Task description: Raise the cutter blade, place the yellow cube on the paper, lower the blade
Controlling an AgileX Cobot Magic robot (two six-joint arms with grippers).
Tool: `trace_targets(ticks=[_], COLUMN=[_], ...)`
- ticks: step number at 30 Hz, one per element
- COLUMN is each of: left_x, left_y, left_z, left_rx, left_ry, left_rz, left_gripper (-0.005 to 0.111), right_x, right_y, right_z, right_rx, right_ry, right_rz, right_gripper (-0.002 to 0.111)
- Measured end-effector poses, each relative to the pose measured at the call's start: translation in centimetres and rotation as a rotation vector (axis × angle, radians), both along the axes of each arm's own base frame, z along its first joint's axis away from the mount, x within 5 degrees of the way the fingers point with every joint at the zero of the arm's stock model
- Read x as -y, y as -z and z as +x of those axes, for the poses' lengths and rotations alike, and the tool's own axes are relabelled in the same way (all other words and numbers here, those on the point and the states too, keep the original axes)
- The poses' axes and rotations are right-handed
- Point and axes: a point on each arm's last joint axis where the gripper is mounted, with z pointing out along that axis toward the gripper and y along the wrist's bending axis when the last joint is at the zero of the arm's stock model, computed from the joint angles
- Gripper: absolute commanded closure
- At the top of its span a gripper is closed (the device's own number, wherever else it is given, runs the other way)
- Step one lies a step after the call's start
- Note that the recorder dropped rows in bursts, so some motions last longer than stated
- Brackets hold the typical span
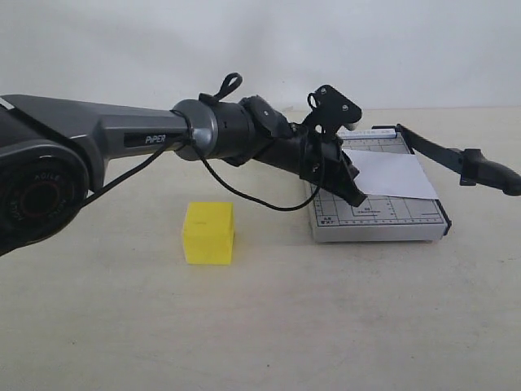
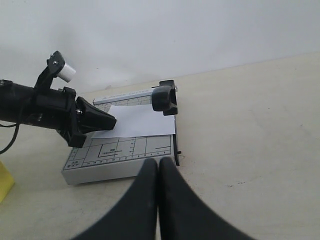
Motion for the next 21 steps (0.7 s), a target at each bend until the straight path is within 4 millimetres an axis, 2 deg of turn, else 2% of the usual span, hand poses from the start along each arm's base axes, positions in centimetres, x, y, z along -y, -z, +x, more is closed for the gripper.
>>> trace_targets(ticks=[12,21], left_x=[0.0,0.9], left_y=[0.0,0.4], left_z=[0.1,-0.4], left_rx=[0.010,-0.006], left_ry=[-0.025,-0.072], left_rz=[-0.002,-0.041], left_gripper=[0.102,0.102], right_x=[0.0,0.0], right_y=[0.0,0.0], right_z=[0.0,0.0], right_rx=[0.000,0.000], right_ry=[0.000,0.000], right_rz=[0.000,0.000], right_gripper=[0.108,0.108])
